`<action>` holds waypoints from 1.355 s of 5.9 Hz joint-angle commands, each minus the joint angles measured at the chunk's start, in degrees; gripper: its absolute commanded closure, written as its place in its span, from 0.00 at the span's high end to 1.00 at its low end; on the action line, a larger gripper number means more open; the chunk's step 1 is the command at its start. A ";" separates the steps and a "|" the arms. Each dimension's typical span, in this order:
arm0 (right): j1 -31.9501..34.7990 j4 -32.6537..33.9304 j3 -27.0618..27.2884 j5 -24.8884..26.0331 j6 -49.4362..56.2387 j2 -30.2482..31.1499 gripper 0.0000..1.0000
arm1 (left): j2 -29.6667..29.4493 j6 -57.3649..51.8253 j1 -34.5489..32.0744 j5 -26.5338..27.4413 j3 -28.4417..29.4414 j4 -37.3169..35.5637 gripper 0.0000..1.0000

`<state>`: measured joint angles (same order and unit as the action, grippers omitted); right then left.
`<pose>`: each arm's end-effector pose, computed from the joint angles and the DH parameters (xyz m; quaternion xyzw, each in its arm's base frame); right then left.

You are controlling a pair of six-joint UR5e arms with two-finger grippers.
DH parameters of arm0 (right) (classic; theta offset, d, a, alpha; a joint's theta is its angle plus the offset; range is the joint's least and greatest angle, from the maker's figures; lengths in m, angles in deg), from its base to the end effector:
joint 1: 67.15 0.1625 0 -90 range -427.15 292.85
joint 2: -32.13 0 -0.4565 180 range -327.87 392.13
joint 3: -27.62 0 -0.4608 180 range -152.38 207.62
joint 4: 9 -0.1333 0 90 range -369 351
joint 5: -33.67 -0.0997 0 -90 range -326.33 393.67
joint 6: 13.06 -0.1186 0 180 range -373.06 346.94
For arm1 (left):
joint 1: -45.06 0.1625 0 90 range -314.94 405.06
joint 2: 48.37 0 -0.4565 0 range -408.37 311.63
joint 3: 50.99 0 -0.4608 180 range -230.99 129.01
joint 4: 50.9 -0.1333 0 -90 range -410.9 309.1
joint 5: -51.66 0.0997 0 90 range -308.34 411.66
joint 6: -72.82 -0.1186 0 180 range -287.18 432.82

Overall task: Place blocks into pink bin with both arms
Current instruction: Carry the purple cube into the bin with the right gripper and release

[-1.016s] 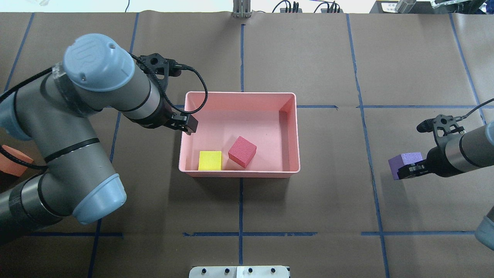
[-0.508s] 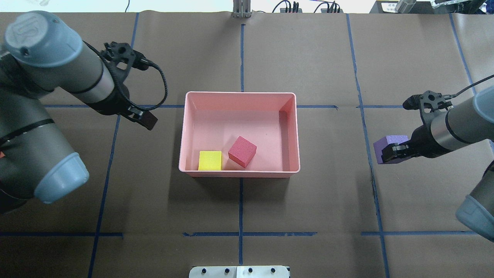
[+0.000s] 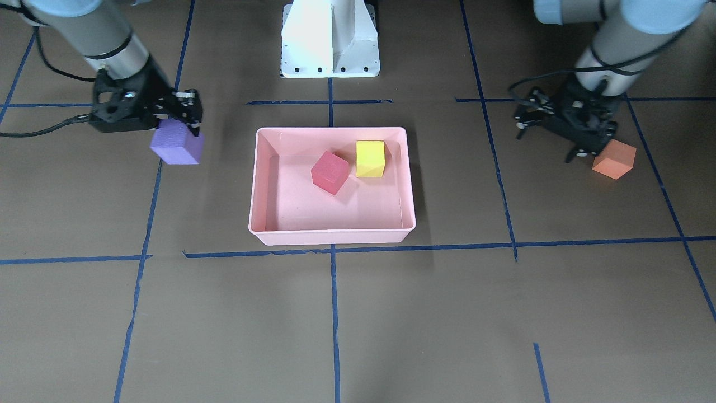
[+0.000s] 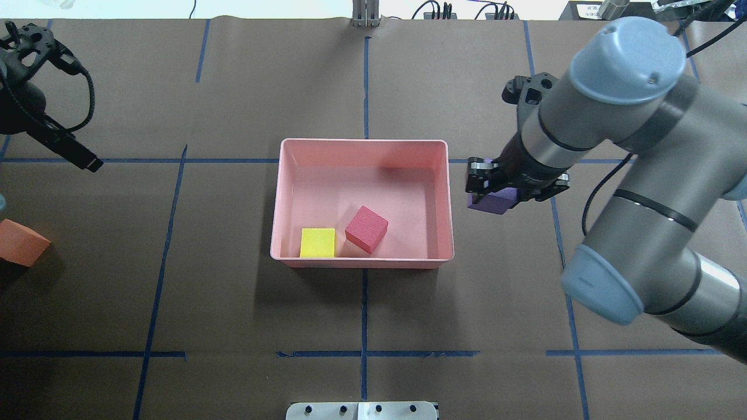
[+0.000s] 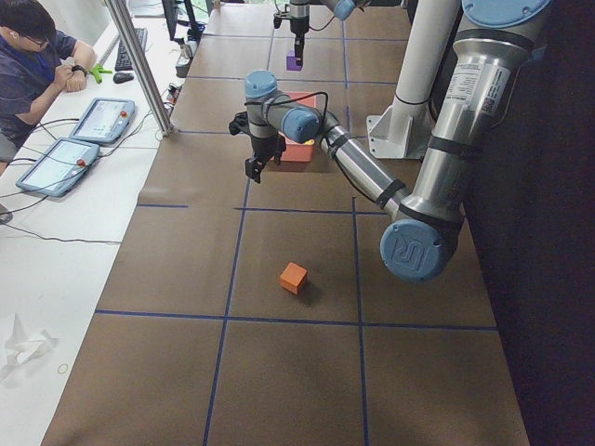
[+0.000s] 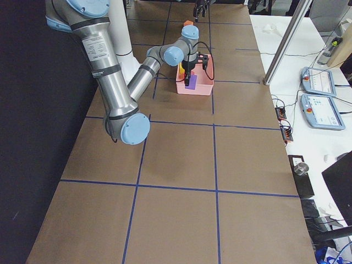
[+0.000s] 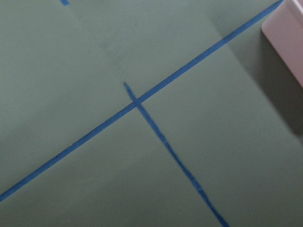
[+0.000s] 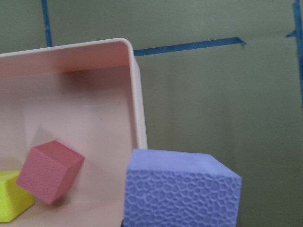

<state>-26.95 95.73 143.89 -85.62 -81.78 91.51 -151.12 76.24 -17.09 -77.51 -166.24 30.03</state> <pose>-0.4307 -0.4626 0.1791 -0.0249 -0.4197 0.0587 0.9054 0.2266 -0.5539 0.3563 0.1392 0.3760 0.2749 0.8739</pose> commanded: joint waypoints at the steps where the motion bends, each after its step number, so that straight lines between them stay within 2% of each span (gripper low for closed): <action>1: -7.12 0.56 -8.55 7.54 -11.21 -11.86 0.15 | 1.23 -1.66 -1.22 -0.73 0.28 0.02 1.00; 2: -10.37 0.39 -11.82 10.10 -13.88 -14.61 0.16 | 1.75 -1.40 -1.13 -0.82 0.46 0.37 1.00; 3: -12.14 -1.27 -13.77 13.09 -14.77 -15.25 0.26 | 1.76 -1.23 -1.13 -0.82 0.46 0.46 1.00; 4: -11.99 -1.37 -13.70 13.38 -13.74 -15.00 0.99 | 1.76 -1.22 -1.04 -0.64 0.90 0.46 1.00; 6: -8.85 0.64 -12.65 11.72 -6.47 -14.21 1.00 | 3.68 -2.01 -1.04 -0.38 1.34 1.68 1.00; 7: -5.78 0.91 -10.38 8.23 -2.00 -11.33 1.00 | 5.69 -2.28 -1.04 -0.21 1.60 3.17 1.00; 8: -3.48 0.91 -8.10 6.37 1.01 -8.34 1.00 | 9.80 -2.19 -1.04 -0.20 2.82 8.49 1.00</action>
<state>-32.80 96.48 133.71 -77.15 -84.05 80.50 -144.54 74.08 -18.13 -77.78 -164.29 34.66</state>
